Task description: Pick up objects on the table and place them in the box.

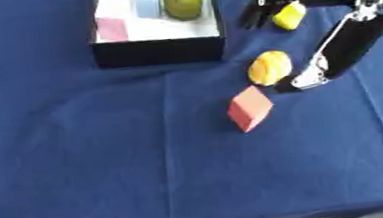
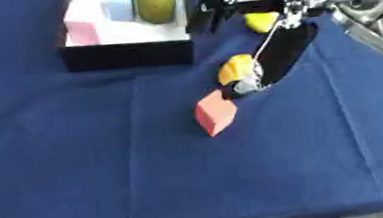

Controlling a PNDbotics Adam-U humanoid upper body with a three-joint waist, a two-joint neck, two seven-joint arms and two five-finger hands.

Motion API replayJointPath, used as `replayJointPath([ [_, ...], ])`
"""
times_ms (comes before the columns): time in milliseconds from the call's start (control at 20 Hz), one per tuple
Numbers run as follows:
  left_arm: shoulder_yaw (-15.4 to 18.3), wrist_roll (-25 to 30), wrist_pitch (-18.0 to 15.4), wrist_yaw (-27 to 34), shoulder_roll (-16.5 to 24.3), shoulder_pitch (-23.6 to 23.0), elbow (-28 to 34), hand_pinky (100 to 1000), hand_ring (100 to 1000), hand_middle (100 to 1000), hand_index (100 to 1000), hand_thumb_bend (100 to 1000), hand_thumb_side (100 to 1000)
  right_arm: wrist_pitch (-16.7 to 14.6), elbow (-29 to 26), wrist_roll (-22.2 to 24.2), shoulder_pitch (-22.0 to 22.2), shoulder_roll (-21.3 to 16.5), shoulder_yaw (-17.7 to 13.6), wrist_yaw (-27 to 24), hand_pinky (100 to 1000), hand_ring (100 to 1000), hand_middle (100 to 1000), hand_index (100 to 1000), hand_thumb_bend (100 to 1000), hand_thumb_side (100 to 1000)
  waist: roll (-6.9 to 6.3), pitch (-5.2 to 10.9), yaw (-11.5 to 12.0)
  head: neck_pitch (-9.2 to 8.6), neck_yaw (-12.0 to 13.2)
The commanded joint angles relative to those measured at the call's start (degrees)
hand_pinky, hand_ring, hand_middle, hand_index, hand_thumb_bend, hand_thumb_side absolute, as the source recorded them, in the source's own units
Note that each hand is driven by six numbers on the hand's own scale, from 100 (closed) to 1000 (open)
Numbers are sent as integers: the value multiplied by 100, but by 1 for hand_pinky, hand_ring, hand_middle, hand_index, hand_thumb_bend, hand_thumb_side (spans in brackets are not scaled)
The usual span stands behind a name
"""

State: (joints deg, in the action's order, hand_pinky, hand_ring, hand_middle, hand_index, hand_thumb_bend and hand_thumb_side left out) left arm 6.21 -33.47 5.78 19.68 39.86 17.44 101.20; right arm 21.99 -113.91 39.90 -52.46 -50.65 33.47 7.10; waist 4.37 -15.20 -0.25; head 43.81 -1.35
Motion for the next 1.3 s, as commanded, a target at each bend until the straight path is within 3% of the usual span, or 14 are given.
replayJointPath([
  [50,87,34,-4,-23,86,56,37,792,799,788,822,100,666,-91,-69,131,-62,-56,-1,-15,911,829,805,855,503,100,21,89,14,30,-23],
  [200,85,44,0,-26,60,74,37,792,798,786,820,100,665,-183,-69,256,-46,-26,101,35,910,832,804,853,503,100,20,76,30,30,-40],
  [250,84,45,-1,-26,53,80,38,792,798,786,820,100,665,-201,-69,291,-37,-16,130,71,910,832,802,854,578,100,20,73,34,30,-42],
  [300,82,47,-4,-23,47,87,41,792,798,785,820,100,664,-210,-69,319,-22,-2,158,102,910,831,804,853,504,100,20,68,39,30,-45],
  [1300,65,61,-13,-29,-72,138,96,788,796,779,816,100,665,-349,192,72,268,452,350,1287,904,832,795,853,495,100,-34,-53,154,30,-167],
])
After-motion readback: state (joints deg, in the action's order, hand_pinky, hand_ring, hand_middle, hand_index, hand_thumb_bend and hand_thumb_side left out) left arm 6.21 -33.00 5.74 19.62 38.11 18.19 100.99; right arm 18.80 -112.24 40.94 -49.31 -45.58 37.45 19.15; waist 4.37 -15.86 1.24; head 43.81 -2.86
